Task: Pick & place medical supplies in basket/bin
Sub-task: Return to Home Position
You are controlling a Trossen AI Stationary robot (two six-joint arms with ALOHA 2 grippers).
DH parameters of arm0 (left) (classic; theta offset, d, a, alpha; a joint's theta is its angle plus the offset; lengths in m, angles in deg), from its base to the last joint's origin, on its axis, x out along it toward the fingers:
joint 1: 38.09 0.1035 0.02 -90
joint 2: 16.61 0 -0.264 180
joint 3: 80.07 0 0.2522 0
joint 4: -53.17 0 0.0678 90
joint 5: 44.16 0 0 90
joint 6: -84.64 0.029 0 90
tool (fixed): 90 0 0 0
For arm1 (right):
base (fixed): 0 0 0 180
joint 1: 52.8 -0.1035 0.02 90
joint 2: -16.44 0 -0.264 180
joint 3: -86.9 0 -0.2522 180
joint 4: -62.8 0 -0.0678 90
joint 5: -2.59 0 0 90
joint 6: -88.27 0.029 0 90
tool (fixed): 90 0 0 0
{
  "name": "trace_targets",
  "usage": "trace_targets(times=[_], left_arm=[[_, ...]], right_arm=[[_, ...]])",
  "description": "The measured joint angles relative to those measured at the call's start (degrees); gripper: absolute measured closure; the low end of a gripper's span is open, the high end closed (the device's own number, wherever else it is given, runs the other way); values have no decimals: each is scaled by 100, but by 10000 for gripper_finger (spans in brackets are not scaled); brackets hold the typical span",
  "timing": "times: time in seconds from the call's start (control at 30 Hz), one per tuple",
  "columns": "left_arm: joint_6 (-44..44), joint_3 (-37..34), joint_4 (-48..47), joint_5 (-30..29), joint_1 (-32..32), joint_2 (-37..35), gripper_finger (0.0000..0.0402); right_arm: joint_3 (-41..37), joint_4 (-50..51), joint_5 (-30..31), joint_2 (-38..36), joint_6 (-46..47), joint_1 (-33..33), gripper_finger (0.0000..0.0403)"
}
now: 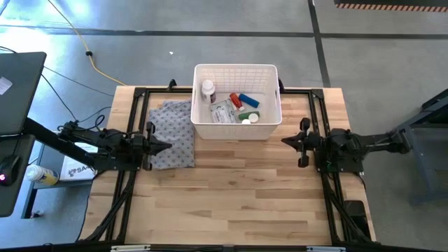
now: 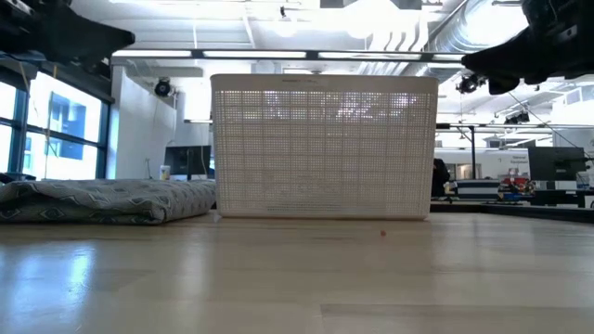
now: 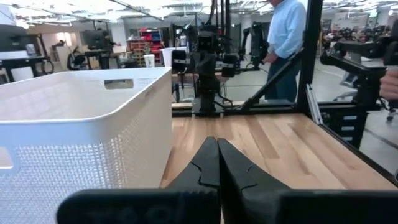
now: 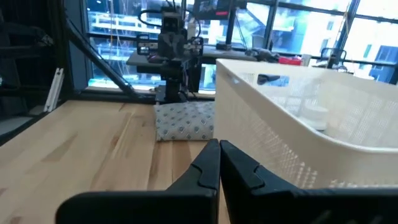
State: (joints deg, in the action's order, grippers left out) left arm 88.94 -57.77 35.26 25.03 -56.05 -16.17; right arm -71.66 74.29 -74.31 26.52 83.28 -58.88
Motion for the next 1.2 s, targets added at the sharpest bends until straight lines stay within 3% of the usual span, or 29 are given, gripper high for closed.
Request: trace_targets(times=[0.13,0.33,0.57,0.7,0.87,1.0,1.2], left_arm=[[7,0,-41,79,0,-1,365],[118,0,80,291,301,-2,380],[-267,2,14,1742,1536,20,372],[-612,2,-97,2279,2089,18,374],[-602,-107,-287,2452,2340,16,380],[-601,-695,267,2254,2323,7,379],[-442,-750,395,2199,2321,3,379]], right_arm=[[-217,-465,-504,-4,-136,613,402],[-448,-658,-1415,-7,32,1426,401],[-474,-844,-2022,-7,37,2086,402],[-474,-853,-2417,-7,271,2347,402],[-476,-480,-2481,-7,335,2491,402],[-485,-255,-2499,-4,335,2483,402],[-487,-263,-2251,-7,120,2483,402]])
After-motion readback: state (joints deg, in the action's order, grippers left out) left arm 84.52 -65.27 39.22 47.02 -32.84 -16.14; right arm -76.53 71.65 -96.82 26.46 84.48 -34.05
